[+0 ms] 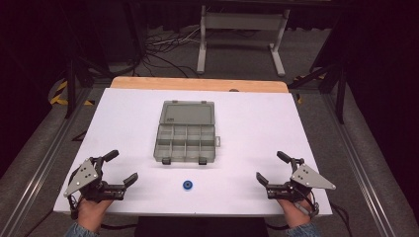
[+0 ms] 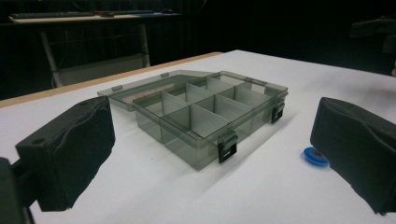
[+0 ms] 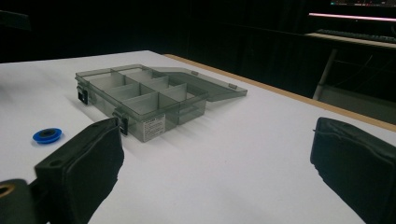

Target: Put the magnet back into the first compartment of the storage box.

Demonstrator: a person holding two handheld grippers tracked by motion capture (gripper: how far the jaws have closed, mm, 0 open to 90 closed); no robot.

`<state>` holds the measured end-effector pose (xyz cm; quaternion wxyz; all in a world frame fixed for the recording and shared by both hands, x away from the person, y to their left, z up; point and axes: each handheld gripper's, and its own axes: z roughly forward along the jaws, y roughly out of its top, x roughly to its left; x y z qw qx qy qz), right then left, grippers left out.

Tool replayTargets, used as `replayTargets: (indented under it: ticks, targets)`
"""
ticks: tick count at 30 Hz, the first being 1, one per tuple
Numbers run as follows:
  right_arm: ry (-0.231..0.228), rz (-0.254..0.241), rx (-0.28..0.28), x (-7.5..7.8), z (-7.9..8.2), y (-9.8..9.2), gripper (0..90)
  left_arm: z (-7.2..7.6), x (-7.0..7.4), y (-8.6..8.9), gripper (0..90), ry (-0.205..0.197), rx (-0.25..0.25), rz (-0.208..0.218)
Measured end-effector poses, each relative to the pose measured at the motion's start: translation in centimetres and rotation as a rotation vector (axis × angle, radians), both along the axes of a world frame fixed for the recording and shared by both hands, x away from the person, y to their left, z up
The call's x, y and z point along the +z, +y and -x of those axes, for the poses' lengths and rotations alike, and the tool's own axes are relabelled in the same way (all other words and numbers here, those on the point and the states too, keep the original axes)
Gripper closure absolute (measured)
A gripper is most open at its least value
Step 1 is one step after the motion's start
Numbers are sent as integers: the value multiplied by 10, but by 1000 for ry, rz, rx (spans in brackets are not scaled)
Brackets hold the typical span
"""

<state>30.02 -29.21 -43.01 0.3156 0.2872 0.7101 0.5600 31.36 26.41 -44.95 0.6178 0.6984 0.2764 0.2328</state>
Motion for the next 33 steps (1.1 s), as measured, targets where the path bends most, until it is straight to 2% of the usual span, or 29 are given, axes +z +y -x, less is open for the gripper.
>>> replayTargets:
  ticks: [1, 4, 10, 14, 17, 23, 26, 29, 33]
  targets:
    - [0, 0, 0, 0, 0, 0, 32, 0, 0, 0, 6, 0, 0, 0]
    - [-6, -5, -2, 1, 0, -1, 33, -1, 0, 3, 5, -8, -1, 37]
    - [-8, -2, 2, 0, -2, -2, 32, -5, -3, 4, 3, 16, -6, 70]
    - [-8, -2, 6, 0, -2, -2, 30, -5, -2, 5, 3, -3, -2, 68]
    - [-9, -1, 5, 0, -2, -3, 30, -5, -1, 4, 5, -28, 0, 46]
    - [-4, -11, 6, 0, -2, -3, 30, -3, 1, -1, 6, -22, -12, 27]
    - [-4, -7, 6, 0, -2, -3, 30, -4, 4, -2, 1, -5, 1, 39]
    - [-1, -3, 9, 0, -3, -3, 30, -4, 8, -4, 1, 13, 5, 27]
    - [7, -5, 11, 0, -3, -2, 31, -2, 16, -10, 1, -17, -7, 12]
